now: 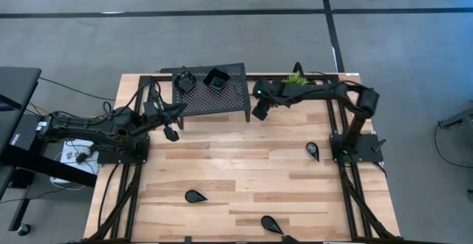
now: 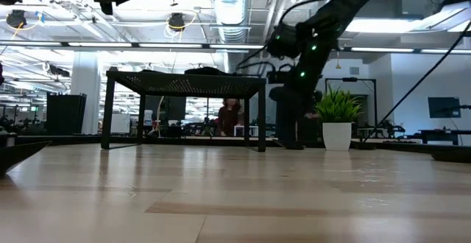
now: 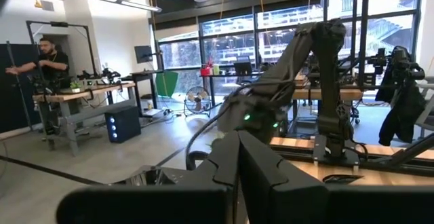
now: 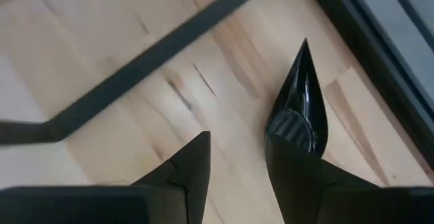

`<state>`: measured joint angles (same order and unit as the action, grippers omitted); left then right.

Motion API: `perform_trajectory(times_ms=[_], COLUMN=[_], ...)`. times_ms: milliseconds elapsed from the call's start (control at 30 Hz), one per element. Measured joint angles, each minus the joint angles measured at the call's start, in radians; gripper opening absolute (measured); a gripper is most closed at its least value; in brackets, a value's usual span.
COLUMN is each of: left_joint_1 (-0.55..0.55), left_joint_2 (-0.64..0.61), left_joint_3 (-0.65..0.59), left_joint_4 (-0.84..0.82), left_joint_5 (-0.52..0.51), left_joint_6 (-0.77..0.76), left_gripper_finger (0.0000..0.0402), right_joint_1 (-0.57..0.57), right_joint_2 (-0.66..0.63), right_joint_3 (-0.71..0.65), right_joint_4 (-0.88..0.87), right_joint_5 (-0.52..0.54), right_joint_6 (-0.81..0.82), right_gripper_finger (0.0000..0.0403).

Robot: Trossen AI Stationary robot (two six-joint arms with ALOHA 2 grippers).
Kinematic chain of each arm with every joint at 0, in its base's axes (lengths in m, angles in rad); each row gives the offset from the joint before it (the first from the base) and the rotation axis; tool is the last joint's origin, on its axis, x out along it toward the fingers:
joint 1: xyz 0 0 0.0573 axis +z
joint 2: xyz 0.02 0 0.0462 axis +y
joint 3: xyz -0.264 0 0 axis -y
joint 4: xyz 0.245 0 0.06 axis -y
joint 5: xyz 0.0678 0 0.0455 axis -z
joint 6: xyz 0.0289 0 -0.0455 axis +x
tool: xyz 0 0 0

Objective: Pick & Place Mini shaped plates
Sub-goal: Put the black drop shaped plate on the shelf

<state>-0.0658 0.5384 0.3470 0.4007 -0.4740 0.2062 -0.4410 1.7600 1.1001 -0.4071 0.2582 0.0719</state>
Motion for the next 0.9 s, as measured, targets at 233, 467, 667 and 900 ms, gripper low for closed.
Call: perform_trajectory(times_ms=[233, 467, 667, 900], left_joint_1=[0.0, 0.0, 0.0, 0.0], left_joint_2=[0.002, 0.002, 0.002, 0.002], left_joint_3=[0.0, 0.0, 0.0, 0.0], left_joint_4=[0.0, -0.003, -0.009, -0.012], left_joint_5=[0.0, -0.001, 0.0, 0.0], left_joint_6=[-0.001, -0.001, -0.002, -0.005], left_gripper_finger=[0.0012, 0.0009, 0.0009, 0.0012], right_joint_1=[-0.047, -0.054, -0.081, -0.105], right_joint_2=[0.145, 0.193, 0.183, 0.183], right_joint_3=[0.114, 0.162, 0.163, 0.163], right_joint_4=[-0.063, -0.08, -0.13, -0.162], right_joint_5=[0.005, 0.055, 0.057, 0.042], right_joint_6=[0.0, 0.003, 0.056, 0.061], right_gripper_finger=[0.0133, 0.0125, 0.0117, 0.0117])
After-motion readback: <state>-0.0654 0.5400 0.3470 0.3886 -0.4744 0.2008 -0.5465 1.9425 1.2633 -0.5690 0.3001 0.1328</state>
